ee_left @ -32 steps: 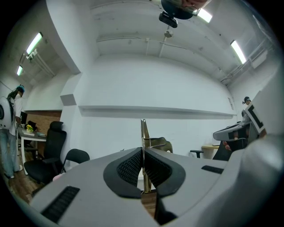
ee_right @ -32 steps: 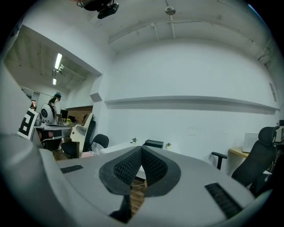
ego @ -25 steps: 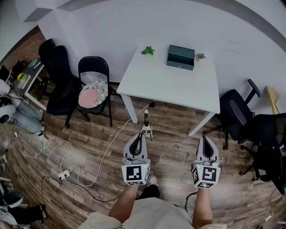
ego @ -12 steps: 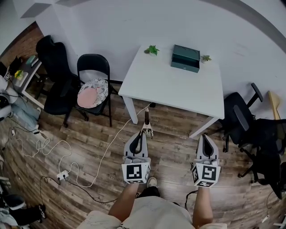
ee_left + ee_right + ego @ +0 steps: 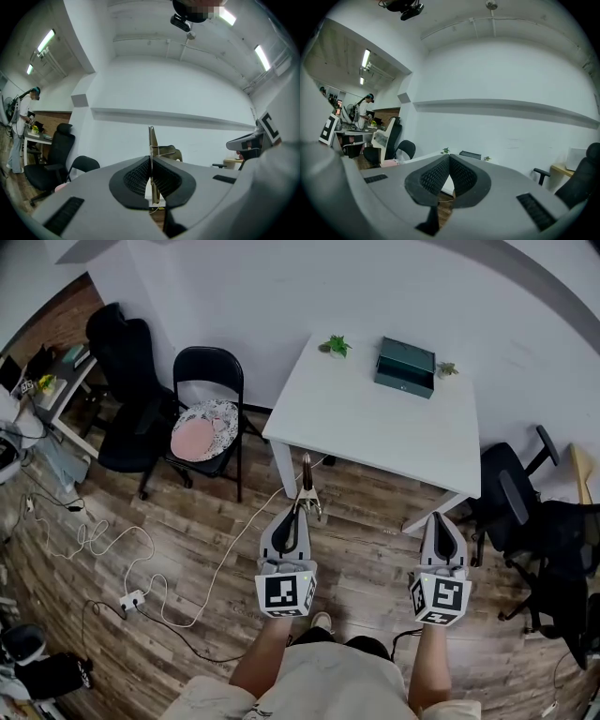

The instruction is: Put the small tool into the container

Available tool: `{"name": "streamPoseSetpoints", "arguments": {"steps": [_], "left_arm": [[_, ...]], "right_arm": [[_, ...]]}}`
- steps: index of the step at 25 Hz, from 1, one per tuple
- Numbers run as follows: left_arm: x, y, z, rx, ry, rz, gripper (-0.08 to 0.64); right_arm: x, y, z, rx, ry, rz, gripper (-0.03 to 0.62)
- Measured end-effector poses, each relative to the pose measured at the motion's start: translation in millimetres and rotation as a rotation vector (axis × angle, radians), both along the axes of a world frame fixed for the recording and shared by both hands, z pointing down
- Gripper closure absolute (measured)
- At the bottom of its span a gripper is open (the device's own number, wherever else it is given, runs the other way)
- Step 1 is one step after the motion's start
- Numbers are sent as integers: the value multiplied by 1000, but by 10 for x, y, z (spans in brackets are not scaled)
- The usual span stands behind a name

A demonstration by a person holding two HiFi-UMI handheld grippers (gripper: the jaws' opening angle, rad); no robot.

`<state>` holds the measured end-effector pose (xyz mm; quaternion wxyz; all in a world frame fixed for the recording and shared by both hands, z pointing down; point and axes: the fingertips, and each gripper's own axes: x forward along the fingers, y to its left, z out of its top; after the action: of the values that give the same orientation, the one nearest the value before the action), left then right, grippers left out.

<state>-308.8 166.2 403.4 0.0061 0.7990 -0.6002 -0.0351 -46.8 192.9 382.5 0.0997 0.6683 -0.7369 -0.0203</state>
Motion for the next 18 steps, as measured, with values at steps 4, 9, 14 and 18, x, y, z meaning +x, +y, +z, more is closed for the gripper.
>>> {"name": "streamPoseSetpoints", "arguments": {"steps": [4, 9, 14, 18], "left_arm": [[-93, 22, -51, 11, 3, -16, 553], [-59, -31, -127, 42, -13, -19, 553], [53, -242, -152, 74, -12, -26, 553], [303, -546, -227, 98, -29, -17, 553]], "right_arm": [[-68, -23, -39, 13, -9, -10, 577], [-44, -84, -39, 36, -20, -18, 577], [135, -294, 0, 63, -10, -18, 577], [422, -578, -92, 97, -17, 0, 577]]}}
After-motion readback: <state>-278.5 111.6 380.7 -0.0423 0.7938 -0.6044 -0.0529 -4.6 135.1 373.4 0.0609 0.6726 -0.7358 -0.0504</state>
